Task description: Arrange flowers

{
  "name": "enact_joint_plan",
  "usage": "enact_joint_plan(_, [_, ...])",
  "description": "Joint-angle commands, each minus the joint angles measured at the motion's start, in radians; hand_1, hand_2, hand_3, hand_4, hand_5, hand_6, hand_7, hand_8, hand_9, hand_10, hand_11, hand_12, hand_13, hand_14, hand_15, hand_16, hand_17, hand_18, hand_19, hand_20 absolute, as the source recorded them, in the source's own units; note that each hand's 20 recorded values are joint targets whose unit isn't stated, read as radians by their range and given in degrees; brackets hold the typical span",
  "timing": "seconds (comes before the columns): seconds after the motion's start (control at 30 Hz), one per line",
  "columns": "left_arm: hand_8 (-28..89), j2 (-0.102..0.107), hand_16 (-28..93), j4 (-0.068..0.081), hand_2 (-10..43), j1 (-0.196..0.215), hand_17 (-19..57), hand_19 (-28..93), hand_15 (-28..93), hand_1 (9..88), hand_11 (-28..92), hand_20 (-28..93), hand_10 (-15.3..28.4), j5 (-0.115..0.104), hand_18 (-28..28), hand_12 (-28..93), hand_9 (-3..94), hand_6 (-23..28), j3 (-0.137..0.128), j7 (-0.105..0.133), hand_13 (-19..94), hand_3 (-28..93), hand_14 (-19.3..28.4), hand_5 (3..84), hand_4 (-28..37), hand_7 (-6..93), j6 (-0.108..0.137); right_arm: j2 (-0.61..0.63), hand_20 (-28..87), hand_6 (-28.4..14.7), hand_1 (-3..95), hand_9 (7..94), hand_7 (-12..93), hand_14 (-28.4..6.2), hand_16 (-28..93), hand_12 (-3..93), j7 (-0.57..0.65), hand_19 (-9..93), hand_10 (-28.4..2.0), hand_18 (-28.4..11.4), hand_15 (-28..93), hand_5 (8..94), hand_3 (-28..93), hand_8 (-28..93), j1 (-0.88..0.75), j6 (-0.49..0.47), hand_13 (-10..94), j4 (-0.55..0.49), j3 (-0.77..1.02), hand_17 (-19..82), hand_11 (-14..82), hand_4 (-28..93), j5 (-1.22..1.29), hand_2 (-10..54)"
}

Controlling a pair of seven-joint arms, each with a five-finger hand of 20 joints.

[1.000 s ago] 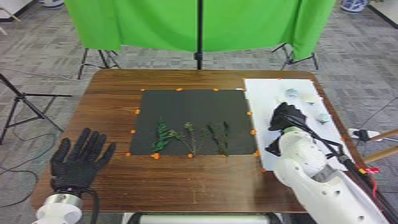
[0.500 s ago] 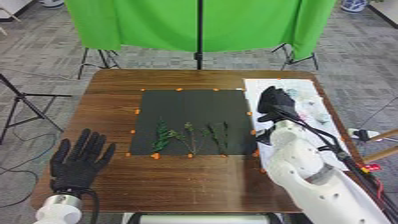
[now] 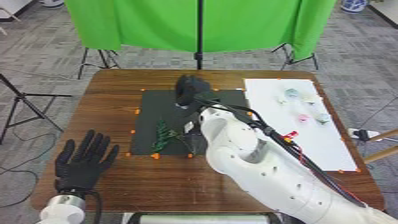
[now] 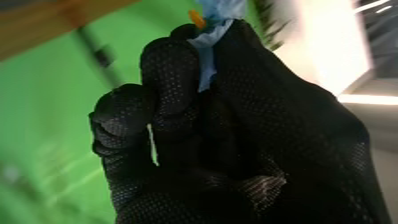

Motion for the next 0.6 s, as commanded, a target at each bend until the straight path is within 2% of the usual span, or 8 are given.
enact_joint_plan(0.03, [-12,0.031,-6,0.011,13.9,-0.023,-4.8,39,43,29.1,27,19,15.1,-0.008,15.2,12,40.0,6.6,0.018,-0.002,33,73,15.2,42.6,-28.3,20.9,0.020,-0.107,42,-0.4,63.4,78.2,42,-5.9,49,51.9,-0.008,89,-11.2,-22.4,53,69.8,72,15,0.074,-0.002,69,-0.001,-0.143,40,21.2,-25,0.042,-9.5])
enact_joint_plan(0.17, [-12,0.043,-6,0.011,13.9,-0.031,-4.7,39,43,29.2,27,19,15.1,-0.010,15.1,12,40.0,6.6,0.023,0.000,32,73,15.2,42.6,-28.3,21.0,0.028,-0.163,42,-0.4,63.4,78.2,43,-5.8,49,51.9,-0.046,89,-11.1,-22.4,53,69.7,72,15,0.101,-0.006,69,0.099,-0.158,40,21.3,-25,0.042,-9.5])
enact_joint_plan(0.2, [-12,0.048,-6,0.004,13.9,-0.018,-4.7,39,43,29.2,27,19,15.1,-0.011,15.1,12,40.0,6.5,0.021,0.004,33,73,15.2,42.6,-28.3,21.0,0.020,-0.163,42,-0.3,63.5,78.2,43,-5.7,49,51.9,-0.029,89,-11.1,-22.4,53,69.7,72,15,0.113,0.011,69,0.099,-0.183,40,21.2,-25,0.042,-9.5])
enact_joint_plan(0.27, [-12,0.053,-6,0.009,13.9,-0.029,-4.7,39,43,29.2,27,19,15.1,-0.009,15.1,12,40.0,6.6,0.028,0.002,33,73,15.2,42.6,-28.3,20.9,0.021,-0.182,42,-0.4,63.6,78.0,43,-5.8,49,51.8,-0.026,89,-11.1,-22.2,54,69.6,72,14,0.122,0.020,69,0.129,-0.198,40,21.2,-26,0.031,-9.5])
enact_joint_plan(0.33, [-12,0.050,-6,0.026,13.9,-0.058,-4.7,39,43,29.2,27,19,15.1,-0.008,15.1,12,40.0,6.6,0.040,-0.006,33,73,15.2,42.6,-28.3,20.8,0.023,-0.210,42,-0.5,63.7,77.9,43,-5.7,49,51.6,-0.047,89,-11.1,-22.1,53,69.5,72,14,0.115,0.010,69,0.173,-0.186,40,21.2,-26,0.008,-9.5])
enact_joint_plan(0.43, [-12,0.048,-6,0.035,13.9,-0.077,-4.7,39,43,29.2,27,19,15.1,-0.006,15.1,12,40.0,6.5,0.045,-0.014,32,73,15.2,42.7,-28.3,21.1,0.021,-0.234,42,-0.5,63.8,77.8,43,-5.7,49,51.3,-0.056,89,-11.1,-22.0,53,69.3,72,14,0.098,-0.027,69,0.199,-0.169,40,21.2,-27,-0.015,-9.5])
enact_joint_plan(0.53, [-12,0.055,-6,0.030,13.8,-0.074,-4.7,39,43,29.2,27,19,15.2,-0.003,15.1,12,40.0,6.5,0.041,-0.008,33,73,15.2,42.7,-28.3,21.1,0.015,-0.251,41,-0.5,64.0,77.8,44,-5.7,49,50.4,-0.068,89,-11.2,-22.0,53,69.0,72,14,0.092,-0.035,69,0.221,-0.167,40,20.6,-27,-0.045,-9.5])
enact_joint_plan(0.6, [-12,0.055,-6,0.027,13.8,-0.072,-4.7,39,43,29.2,27,19,15.2,-0.002,15.1,12,40.0,6.6,0.038,-0.014,33,73,15.2,42.7,-28.3,21.1,0.016,-0.261,41,-0.6,64.0,77.7,44,-5.8,49,50.1,-0.059,89,-11.2,-22.0,53,68.9,72,14,0.089,-0.039,69,0.233,-0.170,40,20.3,-27,-0.050,-9.5])
